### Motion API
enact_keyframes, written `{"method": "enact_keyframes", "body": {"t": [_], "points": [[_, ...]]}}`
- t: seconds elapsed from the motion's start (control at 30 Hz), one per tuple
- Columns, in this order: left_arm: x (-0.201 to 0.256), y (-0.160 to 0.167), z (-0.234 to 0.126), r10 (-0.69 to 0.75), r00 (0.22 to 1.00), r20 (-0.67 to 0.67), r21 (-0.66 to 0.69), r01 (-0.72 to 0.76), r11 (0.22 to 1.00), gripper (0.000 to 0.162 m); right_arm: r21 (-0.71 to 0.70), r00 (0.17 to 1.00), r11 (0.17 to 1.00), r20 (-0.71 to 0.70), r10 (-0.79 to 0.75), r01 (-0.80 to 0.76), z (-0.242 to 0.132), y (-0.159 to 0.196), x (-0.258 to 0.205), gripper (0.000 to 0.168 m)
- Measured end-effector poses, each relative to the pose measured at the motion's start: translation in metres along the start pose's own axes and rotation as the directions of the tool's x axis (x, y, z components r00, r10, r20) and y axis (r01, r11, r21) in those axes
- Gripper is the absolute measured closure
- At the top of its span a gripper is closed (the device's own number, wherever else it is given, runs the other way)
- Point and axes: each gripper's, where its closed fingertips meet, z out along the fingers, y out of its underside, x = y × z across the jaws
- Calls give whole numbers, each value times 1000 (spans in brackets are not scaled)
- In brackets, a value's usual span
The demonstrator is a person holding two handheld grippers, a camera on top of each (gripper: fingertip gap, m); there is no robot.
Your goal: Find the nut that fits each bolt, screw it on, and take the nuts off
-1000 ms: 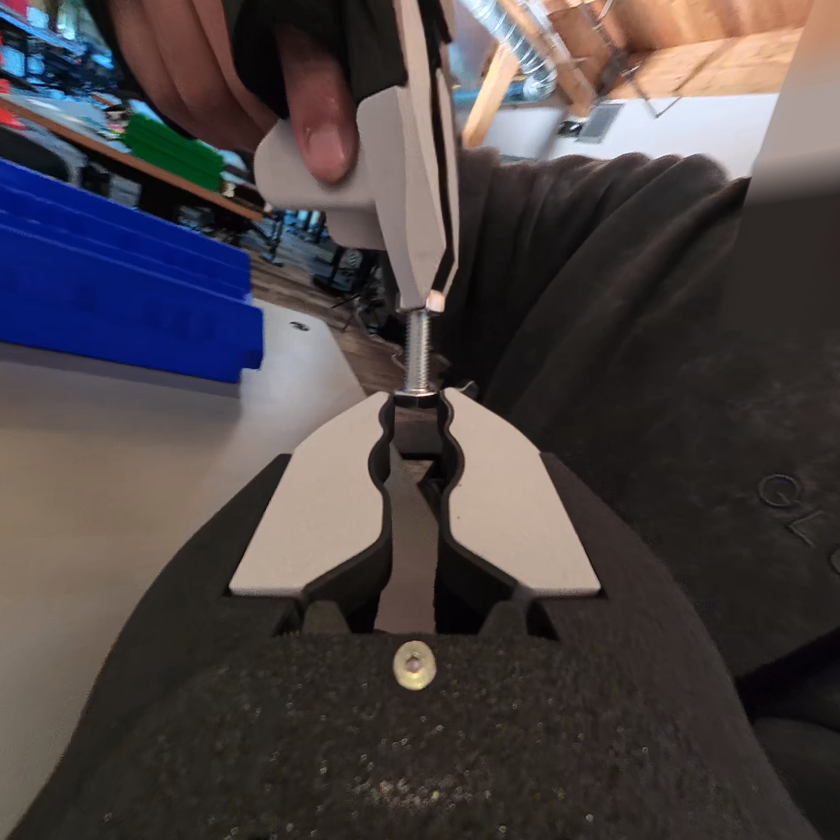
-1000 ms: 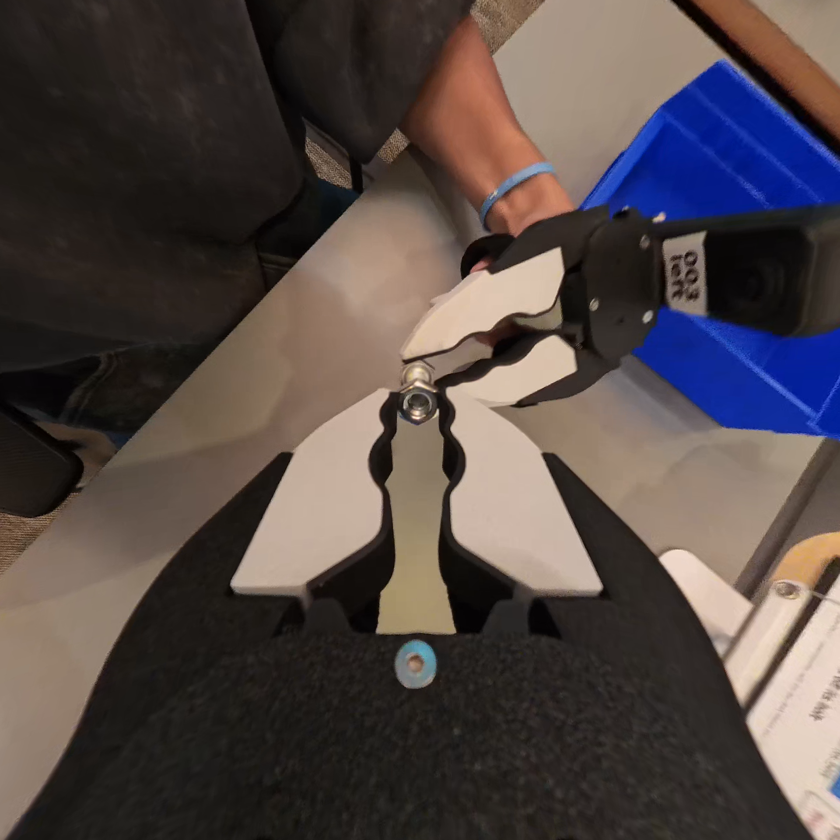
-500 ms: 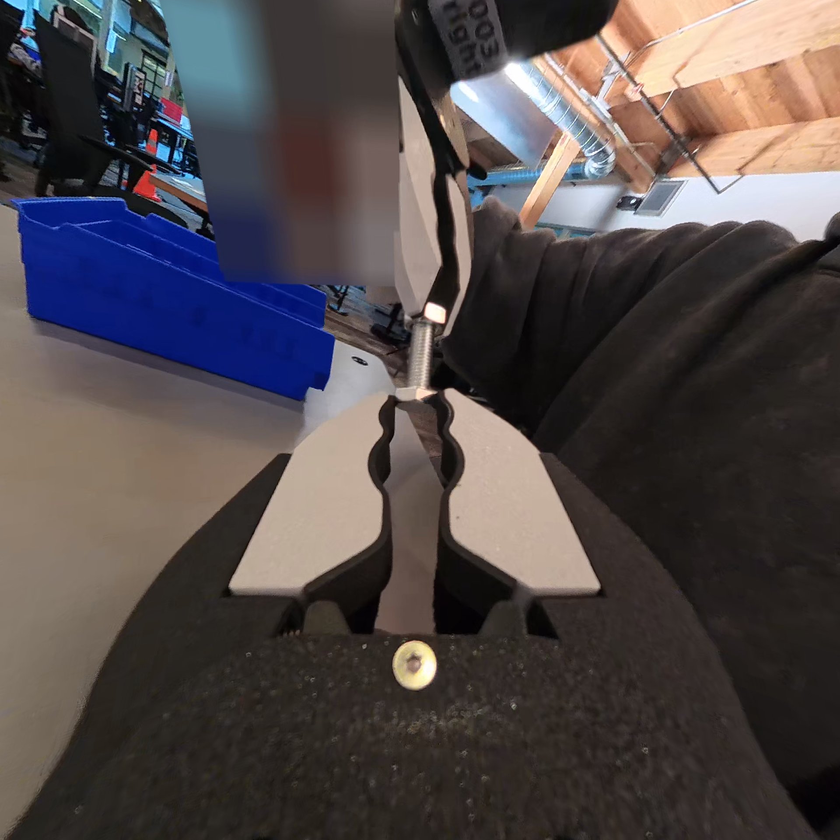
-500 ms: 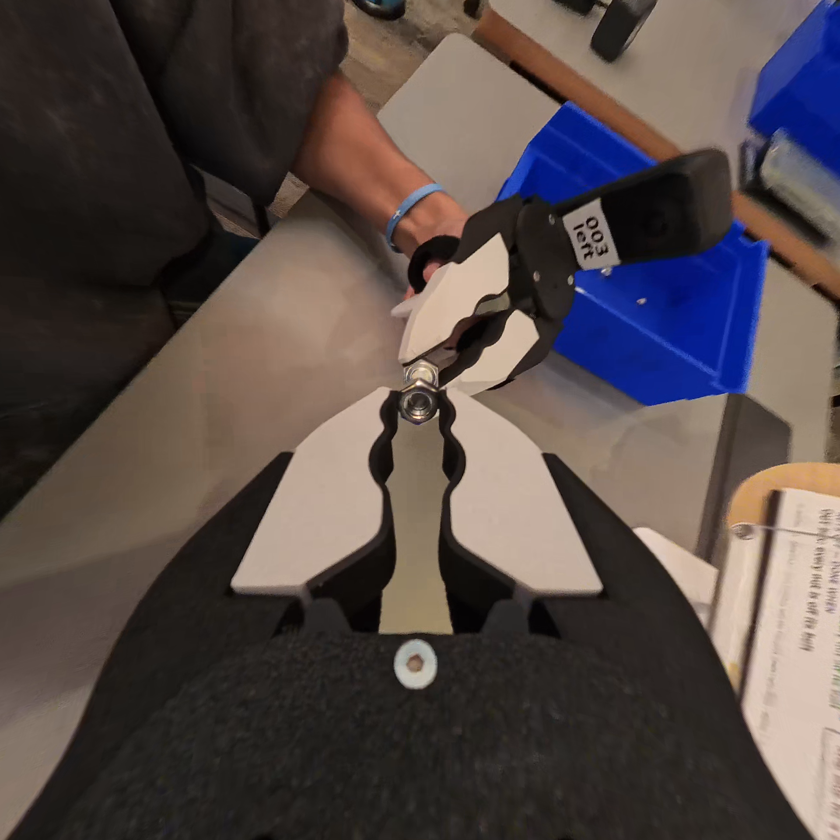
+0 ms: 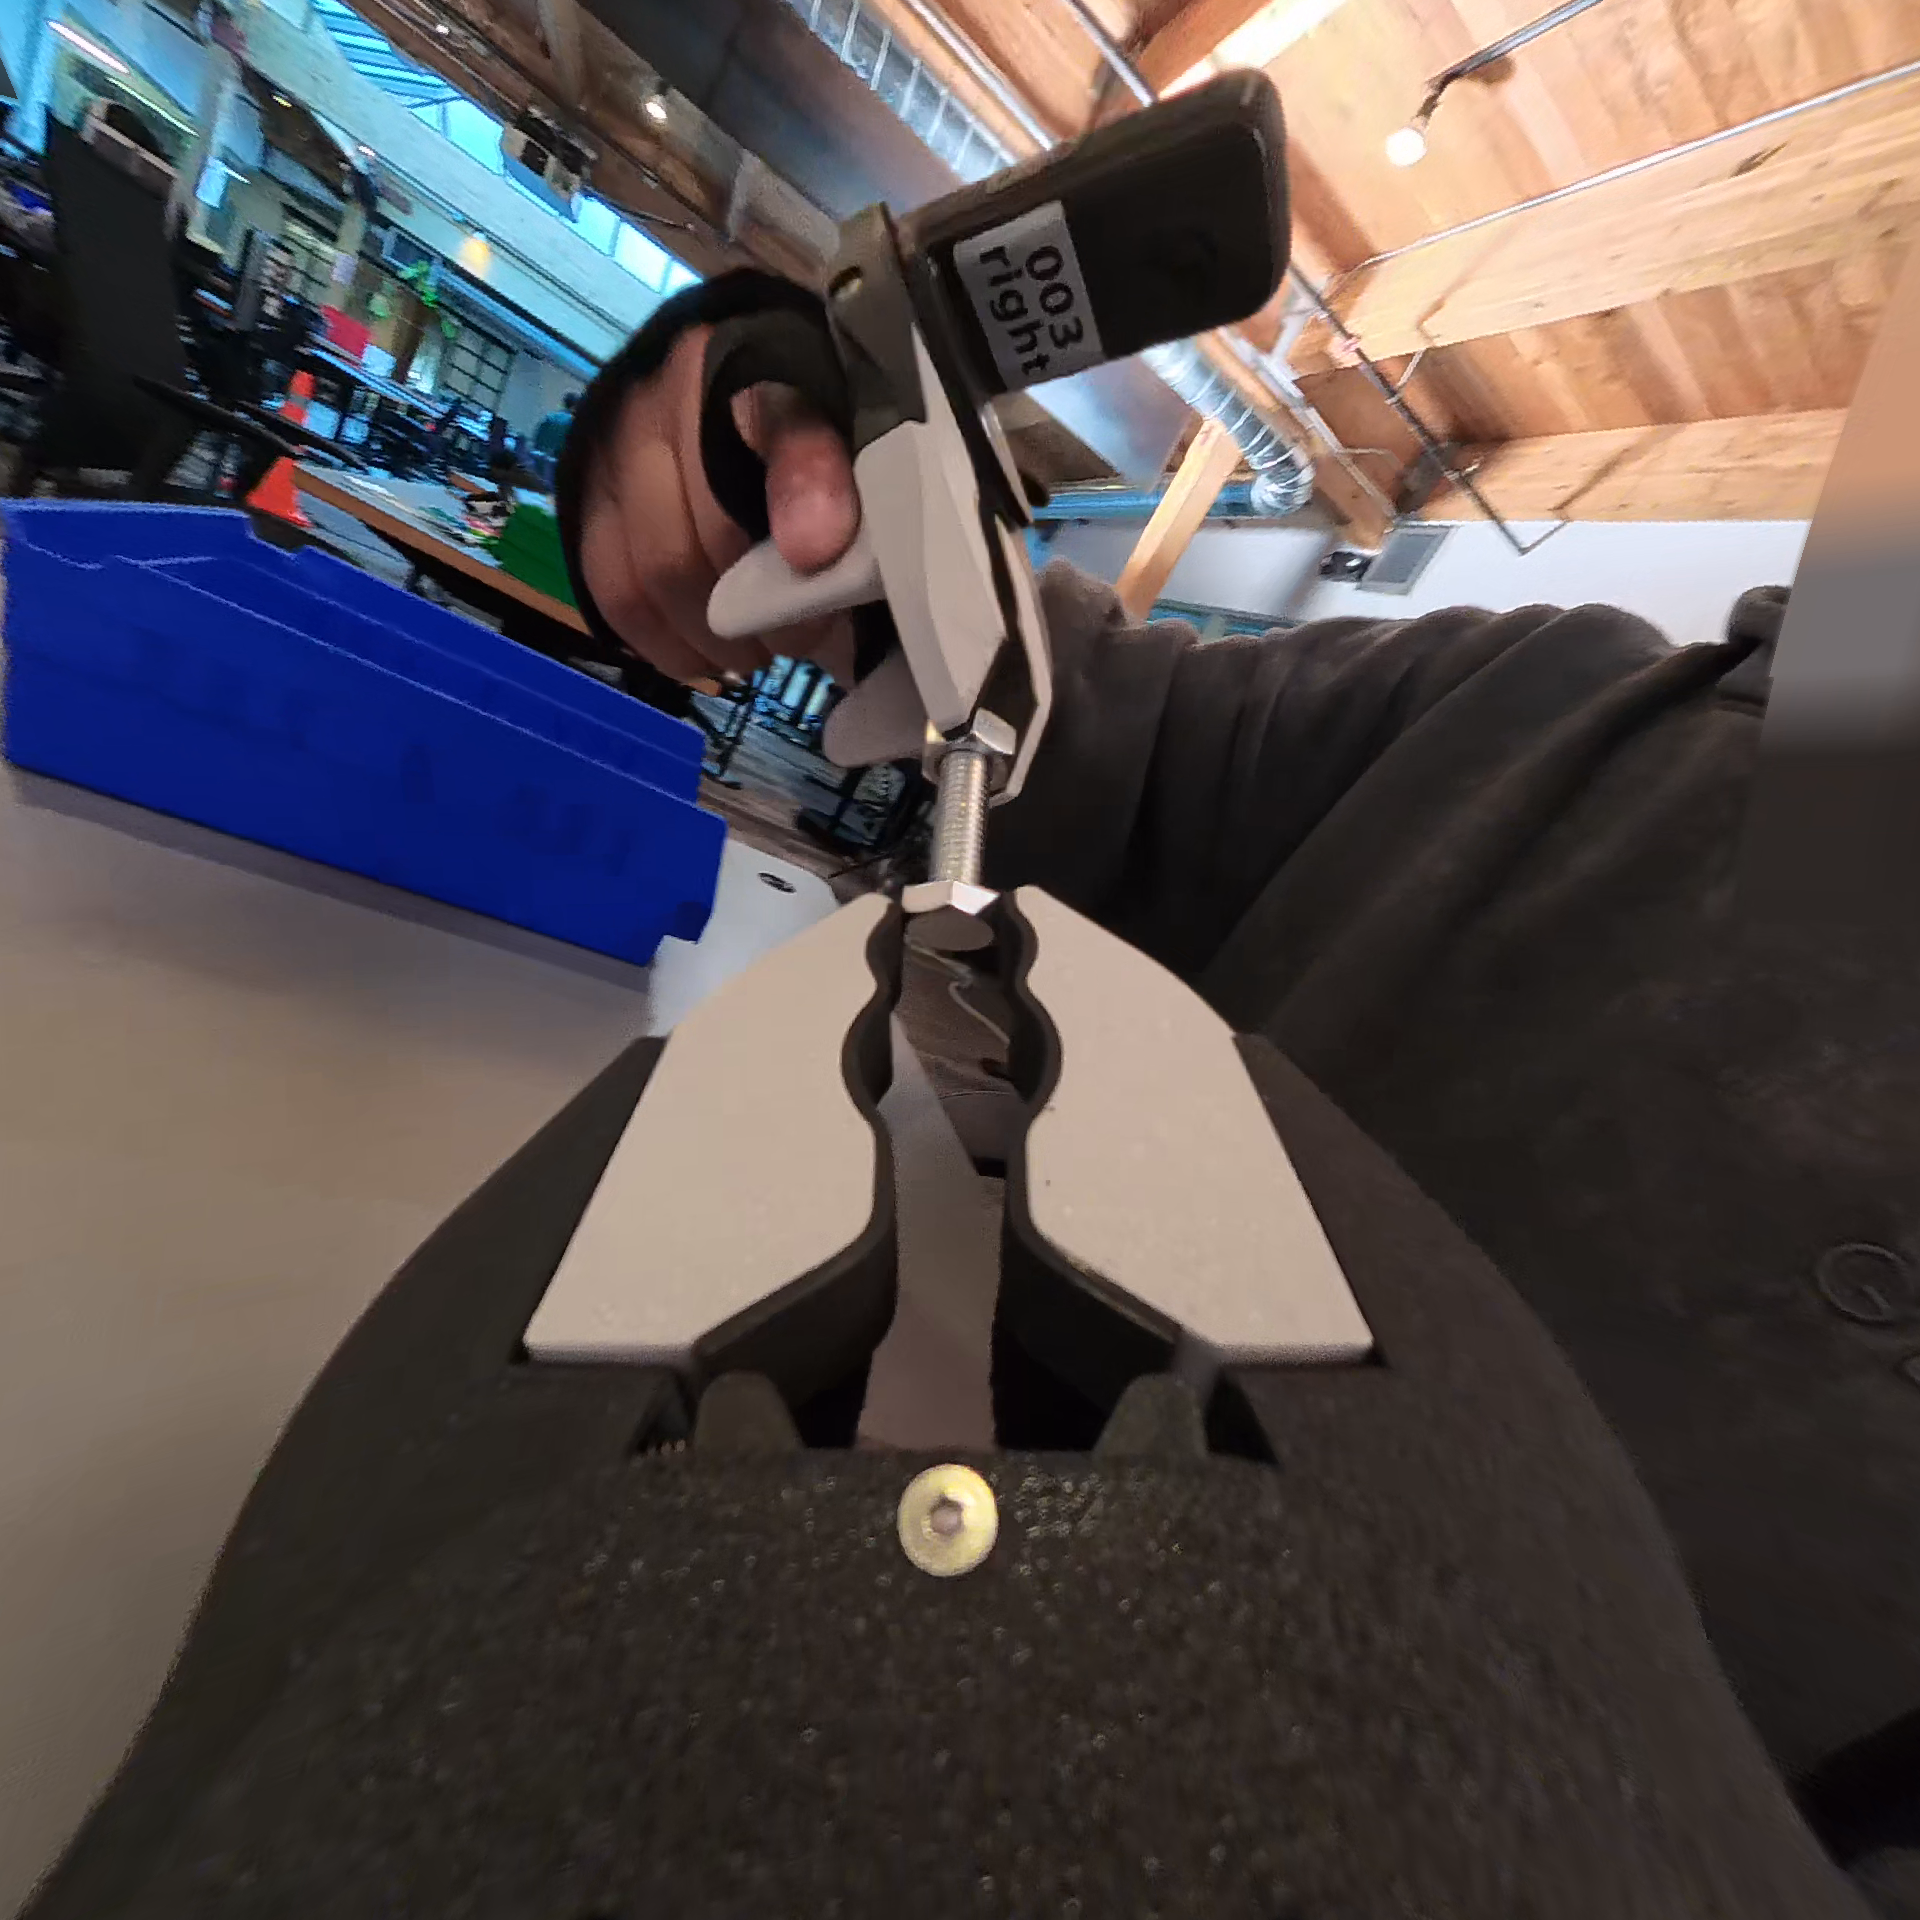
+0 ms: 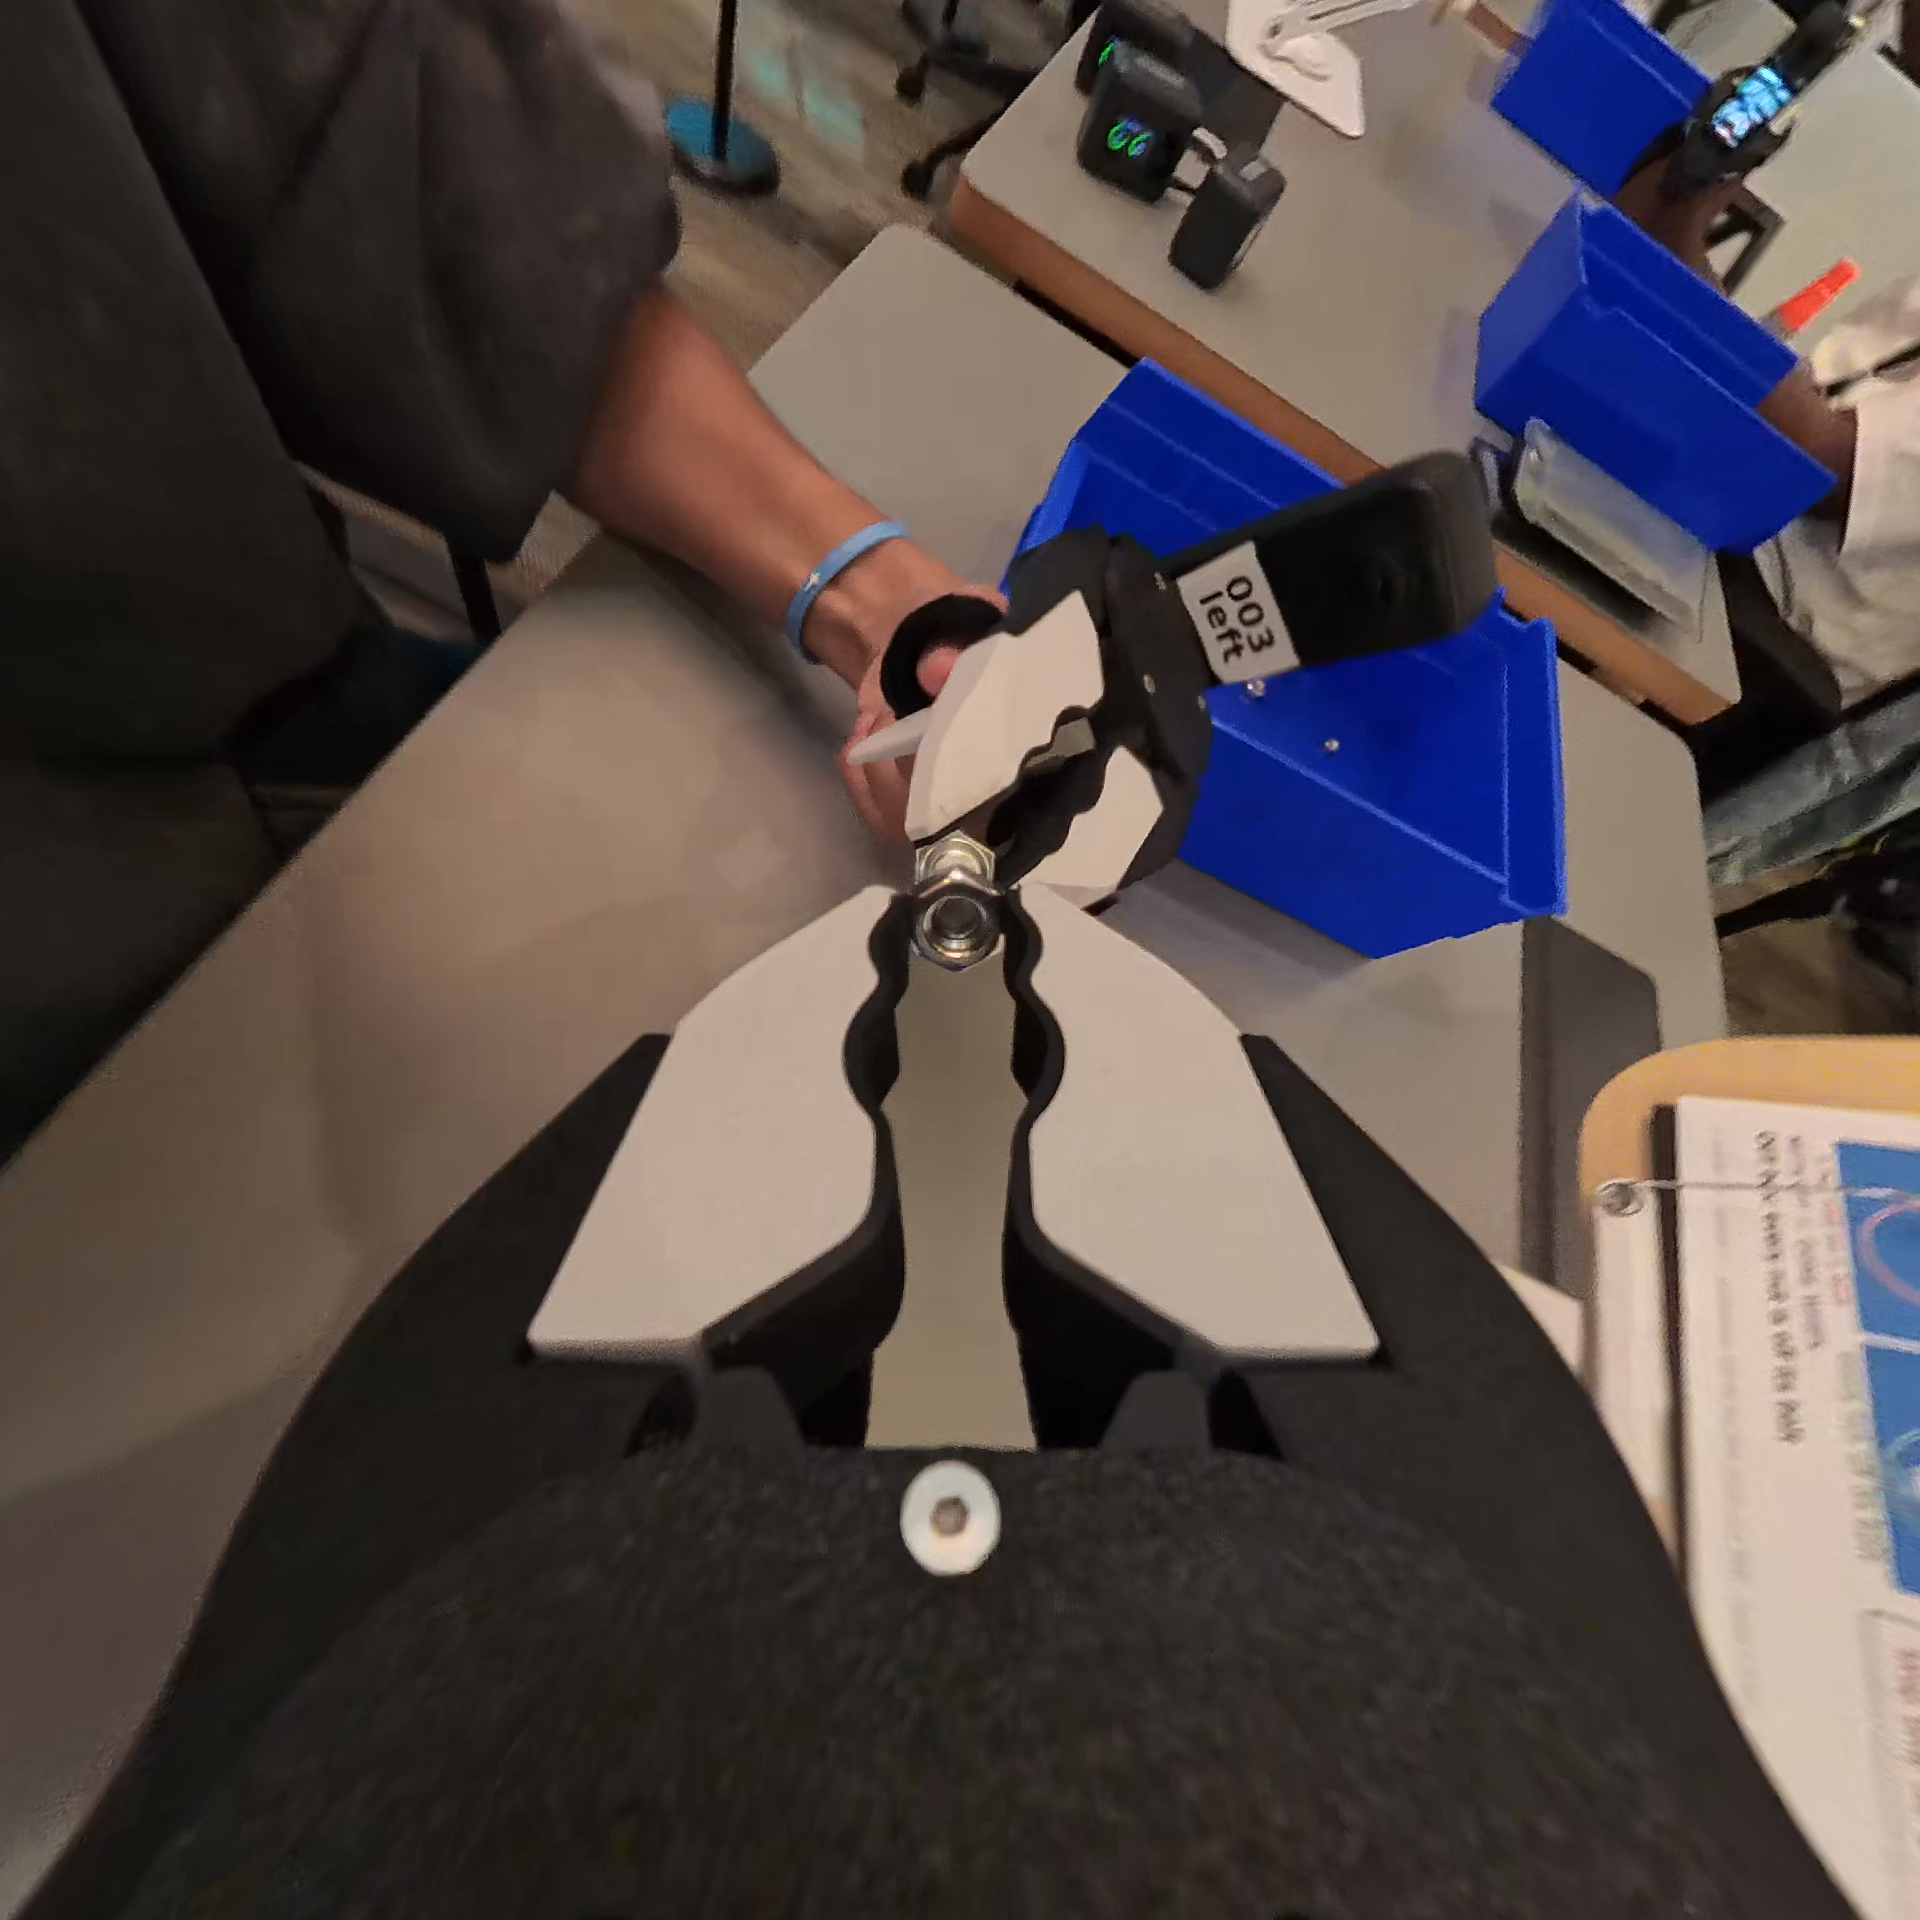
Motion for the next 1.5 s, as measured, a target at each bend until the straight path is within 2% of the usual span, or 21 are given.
{"method": "enact_keyframes", "body": {"t": [0.13, 0.23, 0.43, 0.53, 0.77, 0.83, 1.0, 1.17, 1.27, 1.37, 1.4, 1.5], "points": [[-11, -2, -2, 66, 991, 118, -15, -64, 998, 145, 89, 973, 969, -21, 231, -228, 0, 10, 8, 151], [-21, 0, -3, 134, 968, 213, -62, -124, 990, 145, 152, 903, 894, -16, 429, -421, 1, 19, 12, 151], [-40, 2, -7, 247, 897, 366, -132, -212, 968, 145, 218, 644, 628, 5, 765, -747, 3, 38, 22, 151], [-48, 2, -9, 304, 850, 429, -174, -252, 952, 145, 233, 453, 431, 47, 890, -872, 3, 47, 25, 150], [-60, 7, -10, 487, 701, 522, -336, -356, 872, 145, 219, 83, 43, 178, 981, -975, 5, 62, 25, 151], [-64, 10, -10, 559, 636, 532, -408, -386, 828, 145, 194, -24, -67, 216, 976, -979, 6, 67, 24, 151], [-67, 13, -7, 721, 464, 514, -564, -450, 692, 145, 143, -222, -276, 310, 925, -950, 5, 73, 20, 151], [-68, 20, -4, 844, 314, 435, -698, -475, 536, 145, 83, -356, -406, 343, 869, -910, 5, 78, 11, 151], [-68, 26, 0, 874, 283, 394, -732, -479, 485, 145, 54, -417, -463, 353, 837, -884, 4, 81, 4, 151], [-67, 25, 2, 856, 318, 407, -709, -481, 516, 145, 61, -387, -433, 346, 854, -900, 1, 79, 3, 151], [-66, 24, 2, 843, 336, 419, -692, -484, 537, 145, 72, -354, -402, 352, 867, -913, 0, 77, 3, 149], [-66, 21, -1, 790, 408, 457, -635, -472, 611, 145, 121, -233, -300, 389, 891, -946, -3, 67, 7, 129]]}}
